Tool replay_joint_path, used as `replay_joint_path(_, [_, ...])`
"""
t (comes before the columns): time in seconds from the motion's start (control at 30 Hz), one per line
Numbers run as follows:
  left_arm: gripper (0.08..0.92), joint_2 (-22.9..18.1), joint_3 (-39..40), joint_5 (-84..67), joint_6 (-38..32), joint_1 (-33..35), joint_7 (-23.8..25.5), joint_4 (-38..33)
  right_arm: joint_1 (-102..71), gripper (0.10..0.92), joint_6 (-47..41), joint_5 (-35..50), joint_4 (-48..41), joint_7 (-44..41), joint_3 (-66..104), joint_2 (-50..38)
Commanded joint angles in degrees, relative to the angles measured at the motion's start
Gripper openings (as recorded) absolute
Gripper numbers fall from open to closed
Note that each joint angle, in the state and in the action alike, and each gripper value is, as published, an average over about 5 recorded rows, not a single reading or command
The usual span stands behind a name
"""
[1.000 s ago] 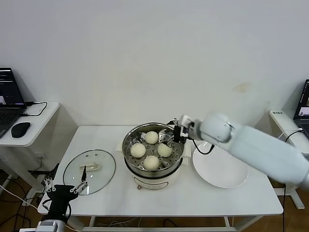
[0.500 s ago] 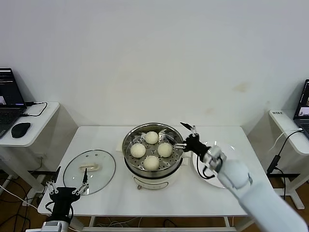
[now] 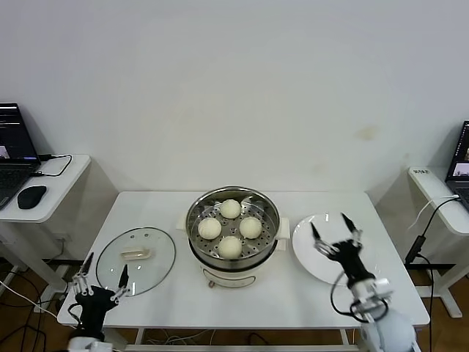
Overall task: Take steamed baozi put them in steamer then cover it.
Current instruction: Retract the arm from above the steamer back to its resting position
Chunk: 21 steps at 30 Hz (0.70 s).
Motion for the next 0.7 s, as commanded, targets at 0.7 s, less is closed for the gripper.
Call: replay_joint_path(0.7, [0.823,9.3,6.9,31.7,-3.6,-24.7,0.9,31.1,-14.7,0.823,3.5,-3.0,3.1,1.1,15.3,11.2])
